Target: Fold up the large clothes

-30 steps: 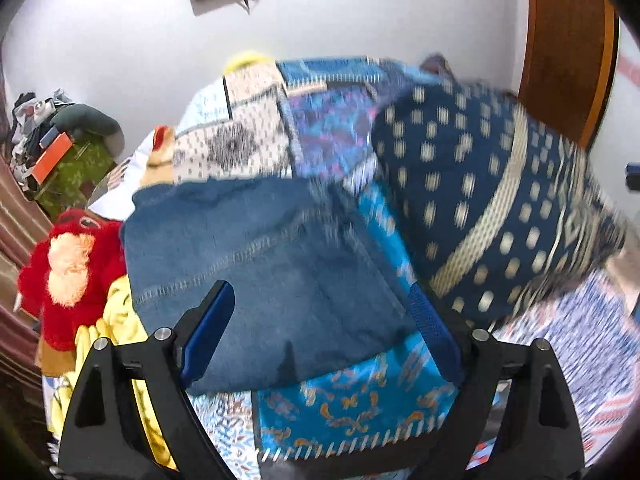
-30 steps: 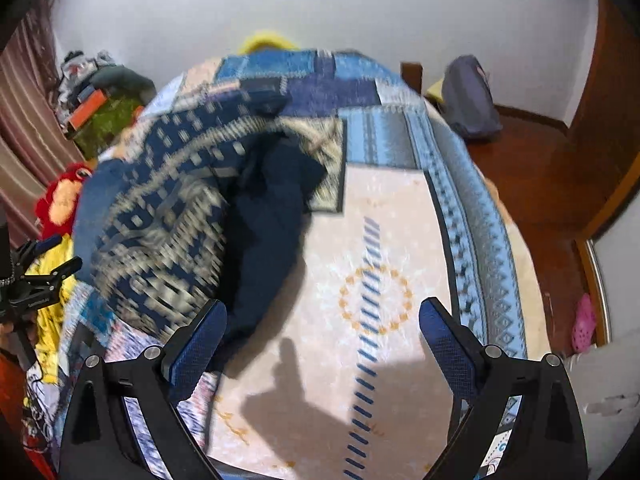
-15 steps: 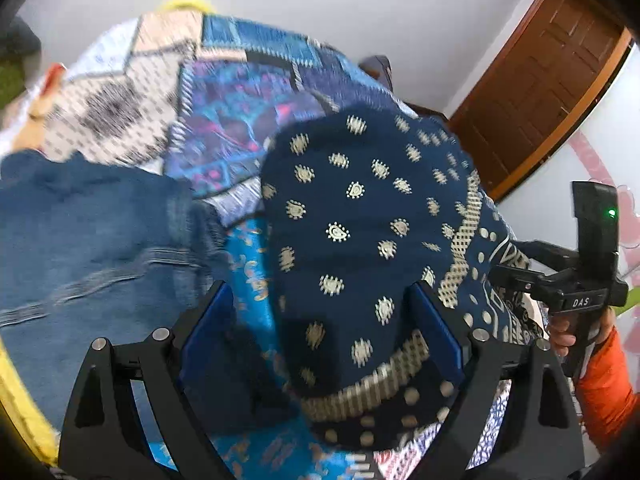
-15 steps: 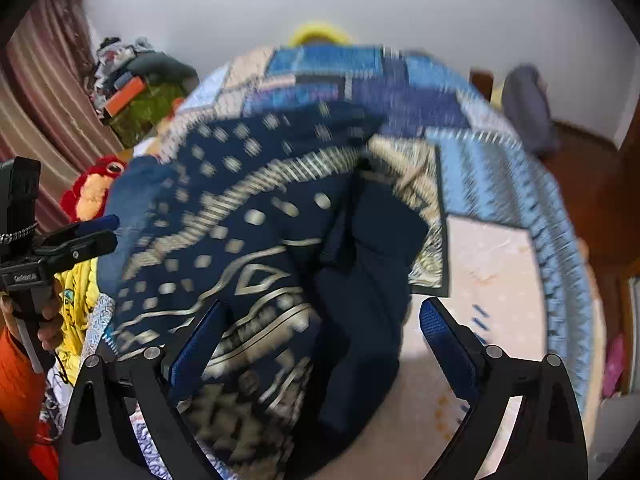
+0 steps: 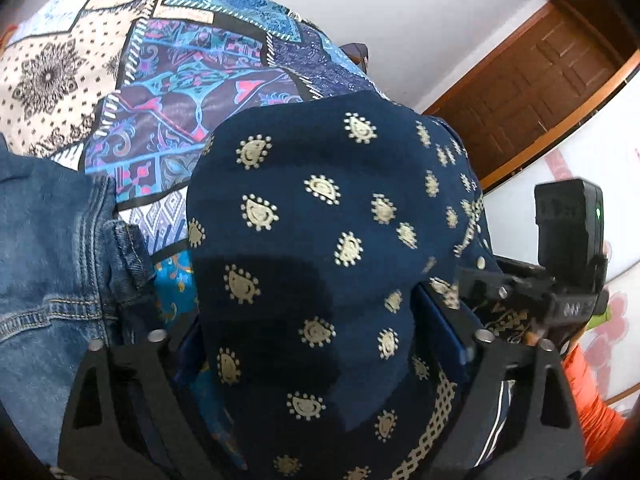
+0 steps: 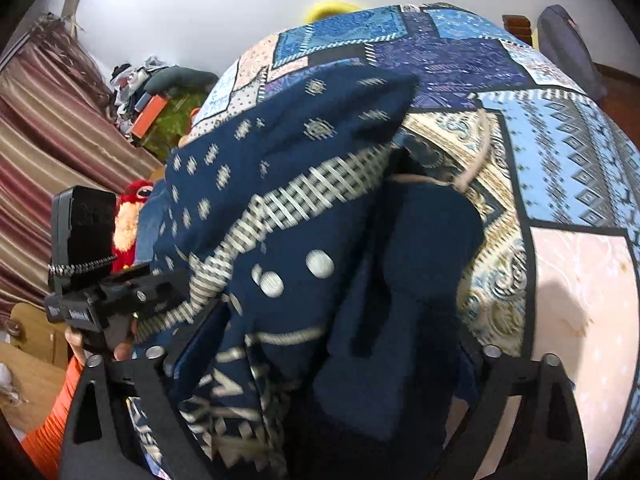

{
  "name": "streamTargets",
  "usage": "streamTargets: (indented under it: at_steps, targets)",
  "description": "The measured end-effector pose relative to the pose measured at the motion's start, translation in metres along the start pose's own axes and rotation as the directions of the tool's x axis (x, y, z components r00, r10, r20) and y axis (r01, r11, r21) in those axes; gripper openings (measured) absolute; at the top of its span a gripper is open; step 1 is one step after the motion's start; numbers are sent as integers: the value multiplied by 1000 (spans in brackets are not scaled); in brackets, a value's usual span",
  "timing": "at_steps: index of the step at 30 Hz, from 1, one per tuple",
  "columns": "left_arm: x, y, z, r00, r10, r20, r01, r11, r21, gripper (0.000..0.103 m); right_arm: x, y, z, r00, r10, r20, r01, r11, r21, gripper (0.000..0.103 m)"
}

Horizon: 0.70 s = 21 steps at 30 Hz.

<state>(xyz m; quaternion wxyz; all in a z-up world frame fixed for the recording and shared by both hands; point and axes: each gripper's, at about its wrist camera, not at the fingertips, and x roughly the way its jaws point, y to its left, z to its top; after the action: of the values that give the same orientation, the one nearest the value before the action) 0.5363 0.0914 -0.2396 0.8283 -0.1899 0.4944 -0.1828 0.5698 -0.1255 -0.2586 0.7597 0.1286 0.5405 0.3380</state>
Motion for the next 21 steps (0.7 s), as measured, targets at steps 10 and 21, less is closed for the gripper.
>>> streamTargets:
  at_steps: [10, 21]
  targets:
    - [-56, -32, -6, 995, 25, 100, -36, 993, 112, 46, -20, 35, 2, 999, -20, 39, 22, 998, -60, 37]
    - [-174, -40, -4, 960, 76, 270, -121, 981, 153, 44, -66, 138, 16, 989, -8, 151, 38, 979, -200, 36]
